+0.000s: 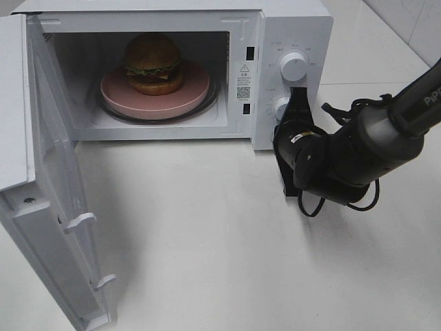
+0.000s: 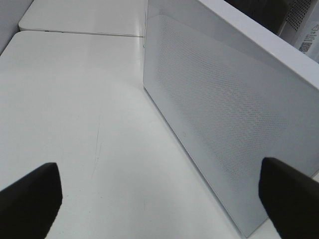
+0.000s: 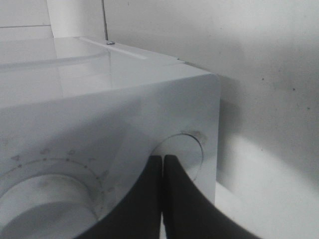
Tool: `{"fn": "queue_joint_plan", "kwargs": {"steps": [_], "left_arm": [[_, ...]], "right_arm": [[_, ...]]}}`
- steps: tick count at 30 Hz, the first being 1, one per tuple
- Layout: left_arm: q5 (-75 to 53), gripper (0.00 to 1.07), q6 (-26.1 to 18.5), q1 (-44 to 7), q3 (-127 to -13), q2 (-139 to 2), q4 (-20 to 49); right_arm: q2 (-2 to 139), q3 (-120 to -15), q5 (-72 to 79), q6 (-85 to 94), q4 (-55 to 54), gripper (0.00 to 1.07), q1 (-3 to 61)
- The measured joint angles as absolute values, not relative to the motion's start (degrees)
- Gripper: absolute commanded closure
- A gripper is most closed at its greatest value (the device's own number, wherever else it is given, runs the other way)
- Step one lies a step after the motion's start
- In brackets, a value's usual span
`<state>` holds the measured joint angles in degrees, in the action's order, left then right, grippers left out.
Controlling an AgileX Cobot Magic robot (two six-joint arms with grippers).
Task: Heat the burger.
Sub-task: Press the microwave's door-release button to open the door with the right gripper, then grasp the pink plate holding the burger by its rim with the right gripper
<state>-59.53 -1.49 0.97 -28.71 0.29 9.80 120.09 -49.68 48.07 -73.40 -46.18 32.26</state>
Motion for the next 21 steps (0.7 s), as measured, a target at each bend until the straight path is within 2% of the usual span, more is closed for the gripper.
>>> {"fn": "queue_joint_plan", "kwargs": {"steps": [16,21], "left_arm": [[-59.5,0.06,-1.5,1.0,-28.7,0.3,9.8],[-59.5,0.06,-1.5,1.0,-28.7,0.3,9.8]], "right_arm": [[108.4,-41.3,39.8,-62.5,-41.5,1.07,31.8],[103.7,-39.6,33.3,-52.9,-40.6,1.07,31.8]]}}
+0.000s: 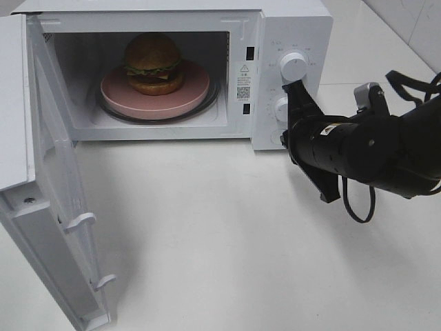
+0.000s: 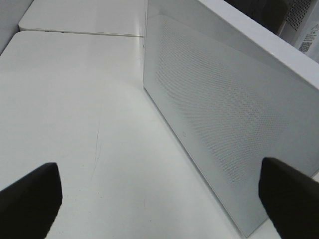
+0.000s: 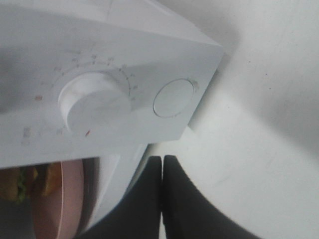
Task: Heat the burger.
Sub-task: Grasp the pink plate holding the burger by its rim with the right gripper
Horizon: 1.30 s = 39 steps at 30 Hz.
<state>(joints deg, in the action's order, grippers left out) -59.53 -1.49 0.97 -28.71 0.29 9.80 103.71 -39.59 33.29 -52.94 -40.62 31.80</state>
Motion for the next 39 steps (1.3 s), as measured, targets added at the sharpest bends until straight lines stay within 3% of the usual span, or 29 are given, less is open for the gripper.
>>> {"fn": "queue_joint_plan", "kwargs": {"steps": [6,13,25,35,39], "left_arm": [[-59.5,0.06,-1.5,1.0,-28.7,0.3,9.8],[-59.5,0.06,-1.5,1.0,-28.7,0.3,9.8],[-59.5,0.06,-1.5,1.0,-28.7,0.3,9.8],[-59.5,0.06,-1.5,1.0,-28.7,0.3,9.8],[-59.5,0.06,-1.5,1.0,-28.7,0.3,9.8]], "right_arm": [[97.7,-39.5,22.4,-31.9,-38.4,1.06,31.8],[92.8,-39.5,12.8,-21.4,-34.0,1.05,31.8],[89.9,-46.9,-15.6,-6.4,-14.4,1.03,31.8],[89.9,-53.9,-32.9,14.3,-11.5,1.03,31.8],[89.9,-56.4,-40.2,32.4,-10.8,1.03,31.8]]}}
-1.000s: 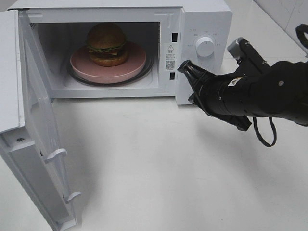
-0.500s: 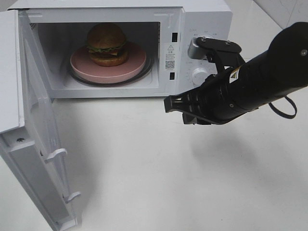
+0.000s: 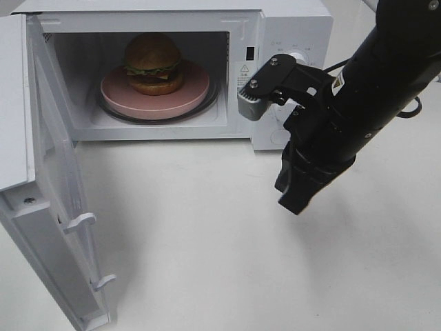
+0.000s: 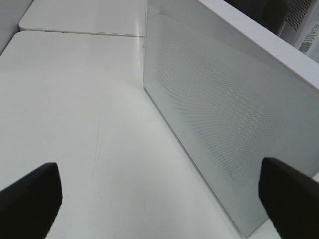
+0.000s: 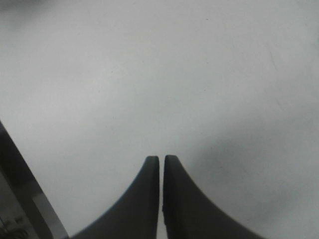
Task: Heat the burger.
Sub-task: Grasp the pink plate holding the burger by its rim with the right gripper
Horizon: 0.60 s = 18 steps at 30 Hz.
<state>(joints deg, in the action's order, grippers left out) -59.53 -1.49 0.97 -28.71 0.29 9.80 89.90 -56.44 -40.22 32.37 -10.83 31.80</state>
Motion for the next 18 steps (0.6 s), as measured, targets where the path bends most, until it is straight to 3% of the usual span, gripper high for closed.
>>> {"fn": "queue_joint_plan", "kwargs": {"steps": [7,13,16,18], "left_arm": [[-59.5,0.06,-1.5,1.0,-28.7,0.3,9.8],[-59.5,0.06,-1.5,1.0,-28.7,0.3,9.8],[-59.5,0.06,-1.5,1.0,-28.7,0.3,9.8],[-59.5,0.06,-1.5,1.0,-28.7,0.3,9.8]], "right_arm": [[89.9,-57.0,-42.5,58.5,-9.3,1.03,31.8],[89.9,-57.0,-42.5,68.5,-6.8,1.01,31.8],[89.9,-57.0,-42.3,72.0,-5.0,0.98,31.8],[89.9,-57.0,-41.1,72.9,-3.3,0.88,32.1]]}}
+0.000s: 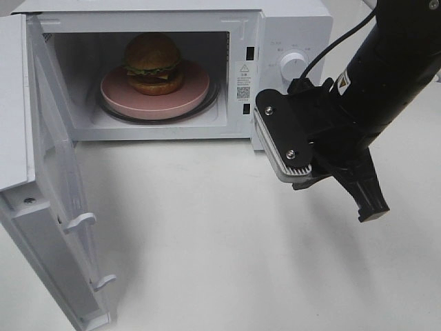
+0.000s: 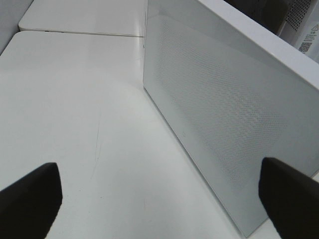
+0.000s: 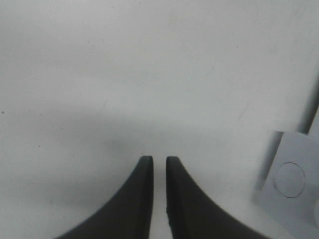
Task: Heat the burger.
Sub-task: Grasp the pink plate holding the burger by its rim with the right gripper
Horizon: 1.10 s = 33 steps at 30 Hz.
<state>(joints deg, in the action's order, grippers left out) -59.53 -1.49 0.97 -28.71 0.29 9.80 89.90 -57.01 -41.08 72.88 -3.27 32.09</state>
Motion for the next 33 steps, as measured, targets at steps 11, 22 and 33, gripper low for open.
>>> {"fn": "queue_joint_plan", "kwargs": {"steps": [11,22,33], "left_arm": [[-59.5,0.06,-1.5,1.0,-28.7,0.3,9.8],[-59.5,0.06,-1.5,1.0,-28.7,0.3,9.8],[-59.5,0.06,-1.5,1.0,-28.7,0.3,9.8]], "right_arm": [[89.9,-60.0,-35.2,67.8,6.1,0.08,37.3],[95.8,-67.3,-33.7,62.1,11.4,0.08,39.9],[105.1,-76.1,-30.9,60.2,12.0,0.11,40.0]]}}
